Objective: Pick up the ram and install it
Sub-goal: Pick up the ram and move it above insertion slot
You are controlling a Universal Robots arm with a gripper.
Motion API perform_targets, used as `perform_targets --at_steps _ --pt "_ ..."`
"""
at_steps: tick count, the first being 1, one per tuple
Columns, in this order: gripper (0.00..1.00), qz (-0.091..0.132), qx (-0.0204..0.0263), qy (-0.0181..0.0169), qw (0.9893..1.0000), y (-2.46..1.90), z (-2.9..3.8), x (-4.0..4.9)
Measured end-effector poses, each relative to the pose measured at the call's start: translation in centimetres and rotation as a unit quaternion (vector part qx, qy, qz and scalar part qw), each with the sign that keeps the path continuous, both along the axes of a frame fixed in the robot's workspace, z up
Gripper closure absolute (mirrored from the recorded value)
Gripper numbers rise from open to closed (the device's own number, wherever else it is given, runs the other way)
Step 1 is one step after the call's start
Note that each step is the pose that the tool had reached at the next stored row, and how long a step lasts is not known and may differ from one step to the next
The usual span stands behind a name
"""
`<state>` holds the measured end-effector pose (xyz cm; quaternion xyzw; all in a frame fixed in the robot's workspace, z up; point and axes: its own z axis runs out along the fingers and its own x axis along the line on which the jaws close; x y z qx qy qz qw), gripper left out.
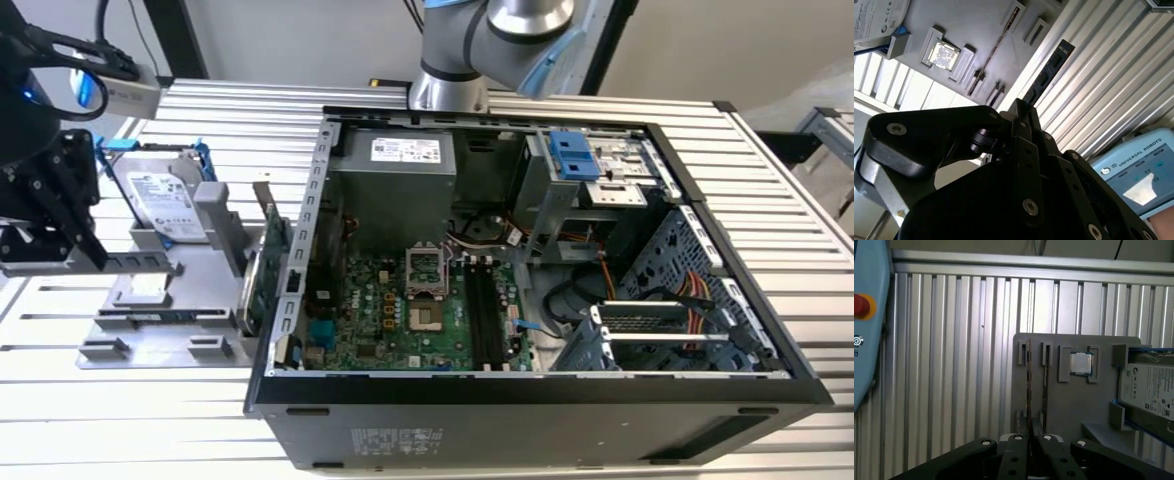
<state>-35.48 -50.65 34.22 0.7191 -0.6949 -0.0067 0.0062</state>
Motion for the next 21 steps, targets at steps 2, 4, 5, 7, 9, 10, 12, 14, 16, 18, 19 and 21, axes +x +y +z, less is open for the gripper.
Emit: perform_targets --at_steps 2,4,5,7,9,10,12,14,16,18,19,21 --pt "1.00 0.000 0.0000 0.0000 1.0000 0.00 0.19 0.00" --pt "1.00 0.000 0.0000 0.0000 1.0000 0.00 0.39 0.00" --pt "1.00 0.000 0.0000 0.0000 1.0000 0.00 0.48 0.00" --pt "1.00 0.000 0.0000 0.0000 1.0000 0.01 0.67 -0.01" --pt "1.00 0.000 0.0000 0.0000 1.0000 0.01 0.88 -0.01" --pt "1.00 0.000 0.0000 0.0000 1.0000 0.00 0.99 -0.01" --pt "1.00 0.000 0.0000 0.0000 1.0000 0.01 1.21 -0.01" --pt "1.00 0.000 0.0000 0.0000 1.0000 0.00 1.47 0.00" --pt "1.00 0.000 0.0000 0.0000 1.0000 0.00 1.71 0.00" --pt "1.00 0.000 0.0000 0.0000 1.0000 0.00 1.95 0.00" --pt "1.00 0.000 0.0000 0.0000 1.0000 0.00 2.06 0.00" --pt "1.00 0.000 0.0000 0.0000 1.0000 0.00 2.28 0.00"
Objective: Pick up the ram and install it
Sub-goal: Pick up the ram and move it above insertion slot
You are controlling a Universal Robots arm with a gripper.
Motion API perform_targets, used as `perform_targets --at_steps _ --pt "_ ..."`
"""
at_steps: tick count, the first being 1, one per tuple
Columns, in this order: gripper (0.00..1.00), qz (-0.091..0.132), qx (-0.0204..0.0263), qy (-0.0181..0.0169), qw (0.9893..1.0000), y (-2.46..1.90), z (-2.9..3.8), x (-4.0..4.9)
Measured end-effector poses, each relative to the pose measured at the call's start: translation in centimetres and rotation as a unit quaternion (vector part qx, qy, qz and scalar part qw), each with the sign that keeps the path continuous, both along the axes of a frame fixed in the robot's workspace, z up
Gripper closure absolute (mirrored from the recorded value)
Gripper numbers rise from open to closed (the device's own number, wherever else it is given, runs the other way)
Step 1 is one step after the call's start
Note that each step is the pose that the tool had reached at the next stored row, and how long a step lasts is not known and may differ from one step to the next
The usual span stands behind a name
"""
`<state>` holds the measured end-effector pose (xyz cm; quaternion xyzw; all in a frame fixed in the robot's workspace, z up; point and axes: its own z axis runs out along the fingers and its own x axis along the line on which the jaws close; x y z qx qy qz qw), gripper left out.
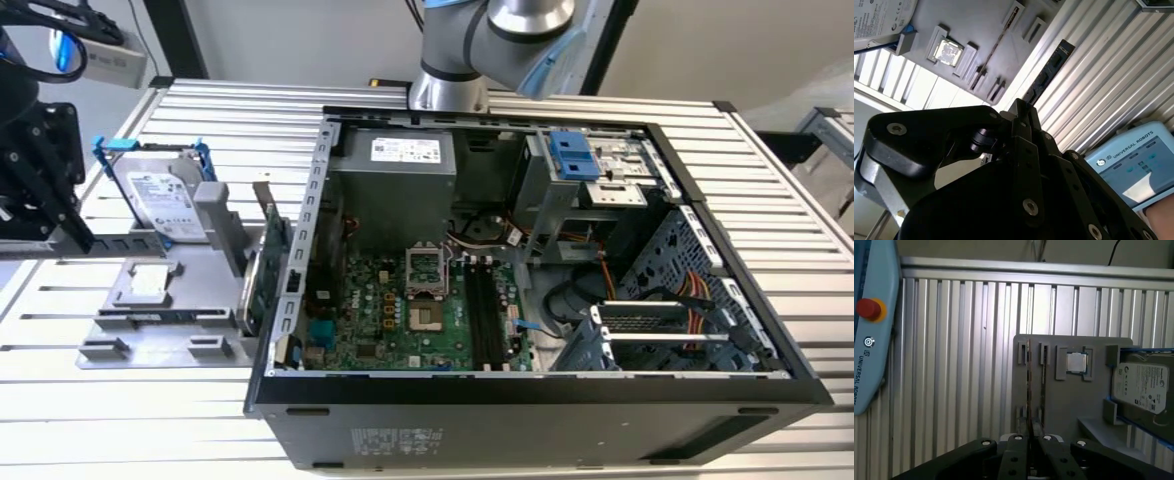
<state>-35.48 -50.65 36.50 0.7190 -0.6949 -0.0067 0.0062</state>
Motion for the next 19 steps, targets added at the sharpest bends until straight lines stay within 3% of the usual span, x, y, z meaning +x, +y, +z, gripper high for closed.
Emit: perform_targets --at_steps 19 --pt "1.00 0.000 0.0000 0.0000 1.0000 0.00 1.87 0.00"
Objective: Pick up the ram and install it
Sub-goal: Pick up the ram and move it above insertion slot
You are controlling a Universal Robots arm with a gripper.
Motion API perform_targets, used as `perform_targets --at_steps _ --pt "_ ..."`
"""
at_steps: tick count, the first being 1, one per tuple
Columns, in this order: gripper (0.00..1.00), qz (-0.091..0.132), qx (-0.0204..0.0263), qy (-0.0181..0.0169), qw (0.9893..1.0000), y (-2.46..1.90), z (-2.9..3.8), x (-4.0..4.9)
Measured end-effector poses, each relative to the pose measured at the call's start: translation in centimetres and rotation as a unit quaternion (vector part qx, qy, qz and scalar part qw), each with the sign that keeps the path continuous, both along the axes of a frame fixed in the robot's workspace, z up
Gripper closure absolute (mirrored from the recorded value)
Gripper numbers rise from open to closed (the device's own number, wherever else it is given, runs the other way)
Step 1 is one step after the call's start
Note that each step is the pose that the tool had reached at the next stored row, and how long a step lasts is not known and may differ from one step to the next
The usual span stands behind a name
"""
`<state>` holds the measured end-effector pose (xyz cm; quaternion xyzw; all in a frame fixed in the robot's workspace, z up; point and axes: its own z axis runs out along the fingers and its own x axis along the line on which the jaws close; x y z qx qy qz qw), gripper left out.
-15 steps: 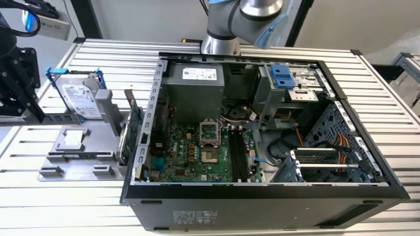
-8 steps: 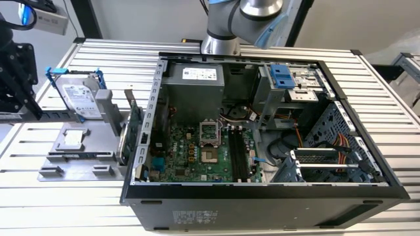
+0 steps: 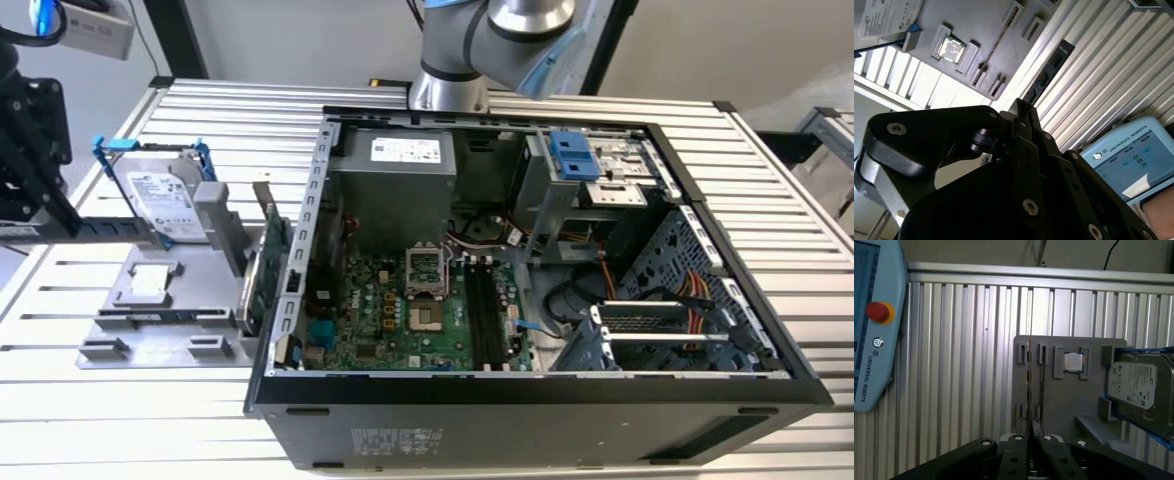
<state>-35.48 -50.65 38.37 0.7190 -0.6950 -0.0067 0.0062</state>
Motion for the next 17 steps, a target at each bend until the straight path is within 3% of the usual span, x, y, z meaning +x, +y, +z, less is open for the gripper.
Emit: perform_targets --at_steps 17 --pt "1.00 0.000 0.0001 0.0000 1.0000 0.00 1.07 0.00"
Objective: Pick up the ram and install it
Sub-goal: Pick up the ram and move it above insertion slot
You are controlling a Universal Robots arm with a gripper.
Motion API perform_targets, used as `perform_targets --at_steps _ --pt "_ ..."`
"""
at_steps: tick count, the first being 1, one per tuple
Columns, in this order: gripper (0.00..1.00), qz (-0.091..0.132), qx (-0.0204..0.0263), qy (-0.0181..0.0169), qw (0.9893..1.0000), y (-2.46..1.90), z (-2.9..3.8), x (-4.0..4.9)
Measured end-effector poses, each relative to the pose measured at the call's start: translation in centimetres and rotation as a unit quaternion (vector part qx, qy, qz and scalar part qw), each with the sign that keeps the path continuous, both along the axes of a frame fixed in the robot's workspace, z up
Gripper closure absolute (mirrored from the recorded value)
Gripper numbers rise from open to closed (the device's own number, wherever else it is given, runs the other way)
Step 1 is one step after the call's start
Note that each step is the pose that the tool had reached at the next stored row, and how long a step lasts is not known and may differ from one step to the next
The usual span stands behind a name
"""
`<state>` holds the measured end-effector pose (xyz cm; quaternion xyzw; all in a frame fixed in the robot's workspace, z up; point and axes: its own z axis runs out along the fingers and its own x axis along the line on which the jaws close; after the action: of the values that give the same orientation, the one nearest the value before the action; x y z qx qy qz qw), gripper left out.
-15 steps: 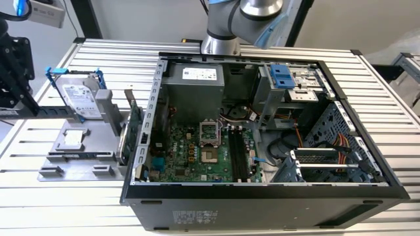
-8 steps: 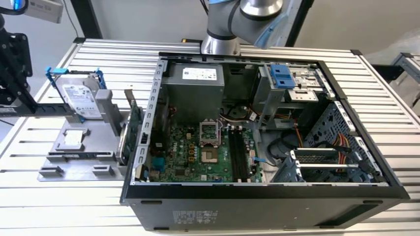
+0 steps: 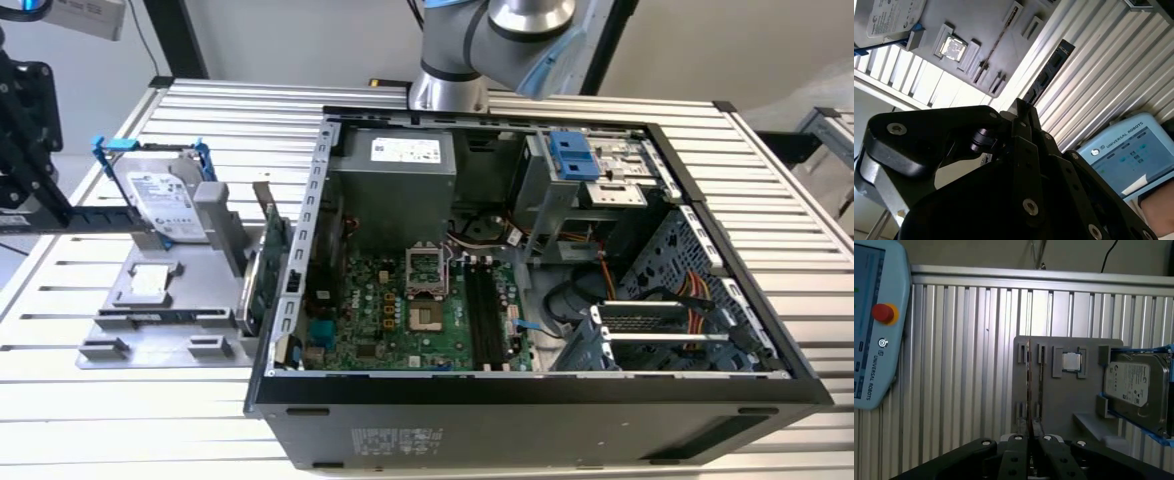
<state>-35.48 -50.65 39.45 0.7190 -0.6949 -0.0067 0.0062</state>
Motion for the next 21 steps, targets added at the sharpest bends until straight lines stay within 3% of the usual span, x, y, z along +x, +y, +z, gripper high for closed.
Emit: perform_targets --at_steps 12,13,21 --pt "1.00 0.000 0.0001 0.0000 1.0000 0.00 0.00 0.36" --pt "1.00 0.000 0.0002 0.0000 1.0000 0.00 0.00 0.90" --pt "1.00 0.000 0.0003 0.0000 1.0000 0.00 0.00 1.27"
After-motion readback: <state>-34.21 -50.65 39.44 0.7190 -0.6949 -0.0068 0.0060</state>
